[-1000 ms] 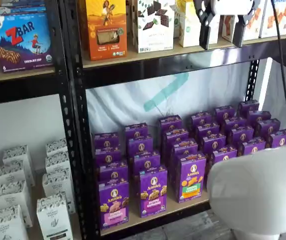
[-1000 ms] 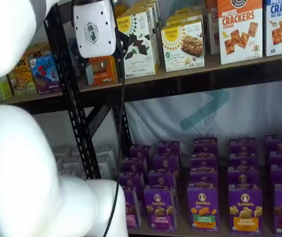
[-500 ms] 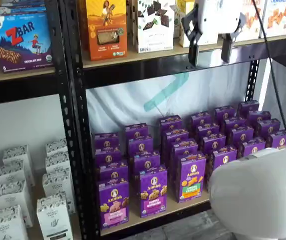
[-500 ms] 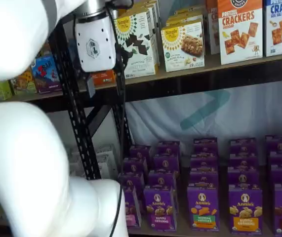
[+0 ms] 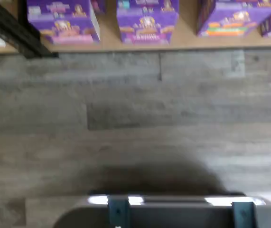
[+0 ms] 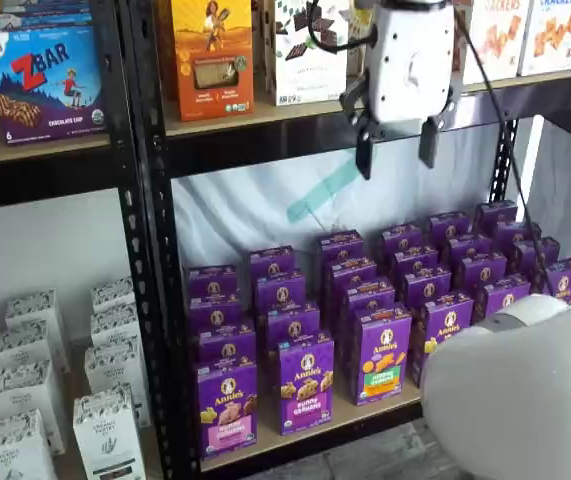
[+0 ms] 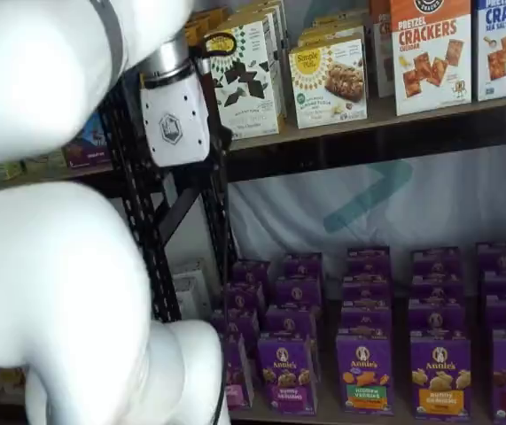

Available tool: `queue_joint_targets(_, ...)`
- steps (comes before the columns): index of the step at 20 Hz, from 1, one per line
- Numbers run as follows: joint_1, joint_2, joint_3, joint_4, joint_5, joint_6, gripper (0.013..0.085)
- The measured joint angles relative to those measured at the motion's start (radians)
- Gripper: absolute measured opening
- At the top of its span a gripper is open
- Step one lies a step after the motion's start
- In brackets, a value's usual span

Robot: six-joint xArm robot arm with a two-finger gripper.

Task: Pick up the purple box with a pink patch in the middle, on the bottom shelf, the first box from the left

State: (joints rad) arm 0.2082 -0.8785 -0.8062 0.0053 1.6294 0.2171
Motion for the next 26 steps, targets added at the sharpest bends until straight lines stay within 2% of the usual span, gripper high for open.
queue_joint_targets(2,0.005,-0.011,0.045,0.014,-0.061,0.006,0.0850)
queue_joint_targets(6,0.032,0.009,0.099,0.009,-0.116,0.033,0.0850)
queue_joint_targets(10,0.040,0.033,0.159,0.029,-0.180,0.038,0.0850)
queue_joint_targets(15,0.055,0.053,0.262,0.031,-0.324,0.049,0.0850)
queue_joint_targets(26,0.097,0.227,0.395,-0.018,-0.606,0.108,0.0850)
